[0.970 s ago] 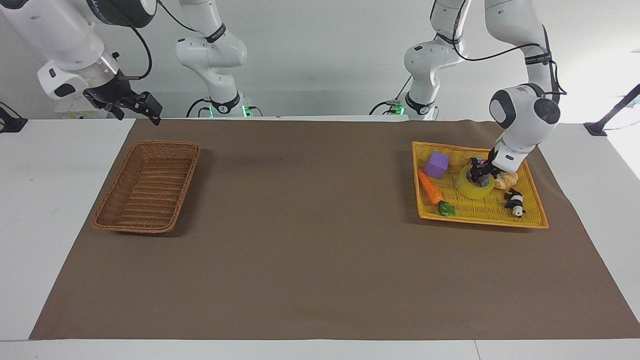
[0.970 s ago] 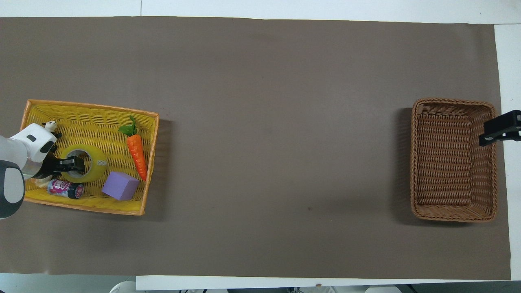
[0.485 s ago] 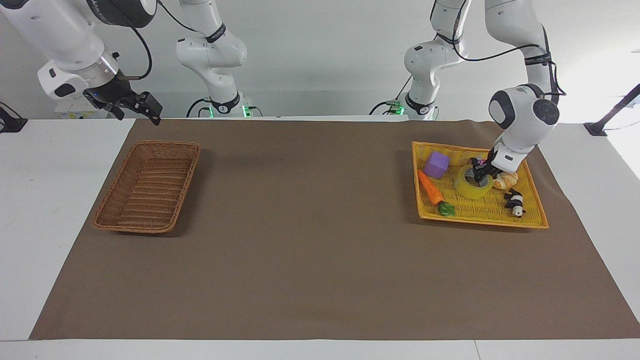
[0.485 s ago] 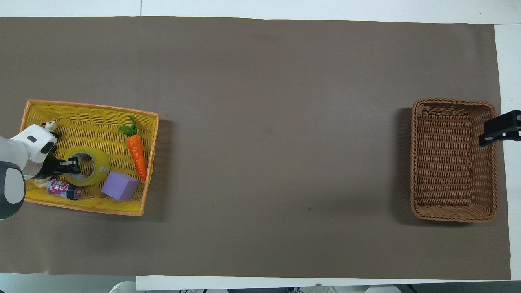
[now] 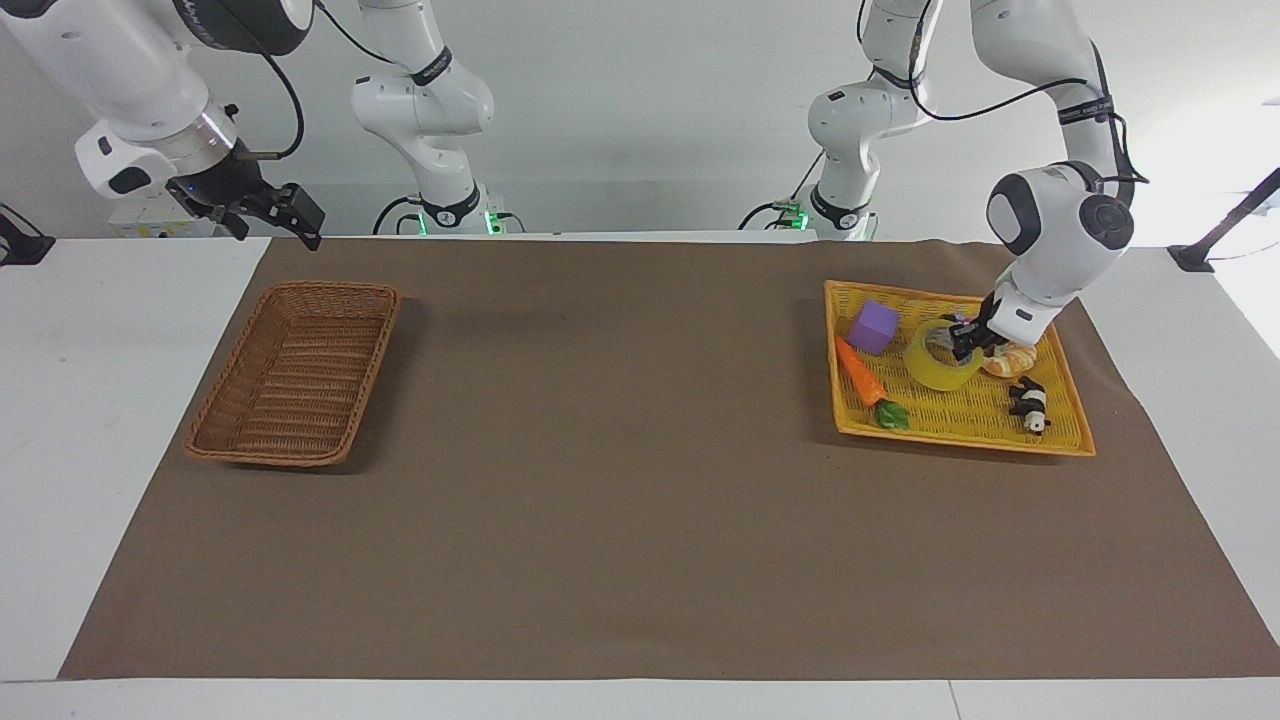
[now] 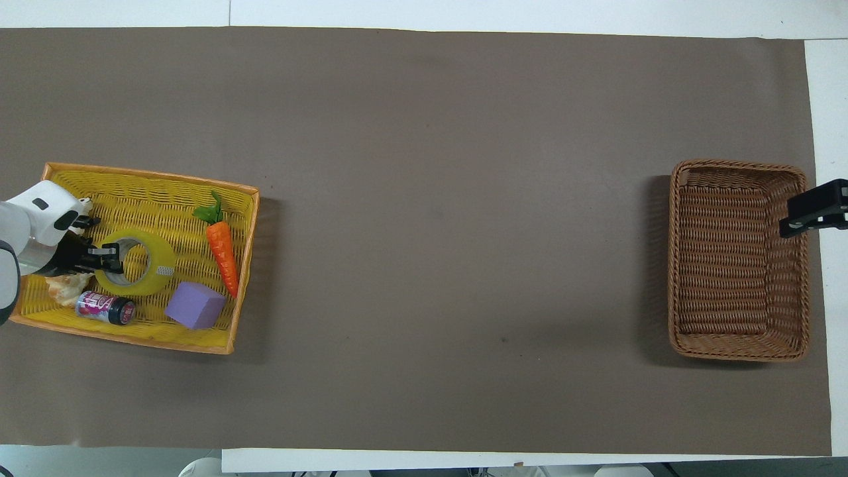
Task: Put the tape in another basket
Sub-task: 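Lift the tape roll with the left gripper out of the yellow basket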
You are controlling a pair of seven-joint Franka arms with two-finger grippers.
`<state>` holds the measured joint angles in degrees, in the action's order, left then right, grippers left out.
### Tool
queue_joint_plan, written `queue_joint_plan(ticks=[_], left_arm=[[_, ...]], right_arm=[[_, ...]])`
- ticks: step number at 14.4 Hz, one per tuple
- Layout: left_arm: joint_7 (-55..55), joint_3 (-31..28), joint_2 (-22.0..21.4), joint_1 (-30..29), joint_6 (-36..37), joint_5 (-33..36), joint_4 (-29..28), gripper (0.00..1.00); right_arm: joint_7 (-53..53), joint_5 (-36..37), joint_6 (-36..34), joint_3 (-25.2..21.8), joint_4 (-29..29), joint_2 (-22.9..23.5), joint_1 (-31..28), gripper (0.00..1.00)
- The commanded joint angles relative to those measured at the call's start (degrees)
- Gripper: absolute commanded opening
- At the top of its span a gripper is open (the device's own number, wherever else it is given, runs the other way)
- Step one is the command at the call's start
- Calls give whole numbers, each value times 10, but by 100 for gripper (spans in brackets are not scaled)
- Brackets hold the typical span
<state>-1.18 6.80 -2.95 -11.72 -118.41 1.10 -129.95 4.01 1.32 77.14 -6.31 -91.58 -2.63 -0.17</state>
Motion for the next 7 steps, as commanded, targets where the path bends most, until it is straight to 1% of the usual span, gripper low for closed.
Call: queue_joint_plan(ticks=[1,3,4,7], left_arm=[[28,-1,8,27,108,-12,93,0],[78,-1,4,60,163,-50,142,0],[125,-1,1,87,173,-69,156,0],[264,0,-2,185,165,-88,161,0]], right_arm=[[-11,-1,12,1,-17,-14,-1,100],[-11,-1,12,1,-18,-14,-1,100],[-12,-1,12,1,-18,-14,-1,100],[-11,-1,12,1,-18,-14,-1,100]])
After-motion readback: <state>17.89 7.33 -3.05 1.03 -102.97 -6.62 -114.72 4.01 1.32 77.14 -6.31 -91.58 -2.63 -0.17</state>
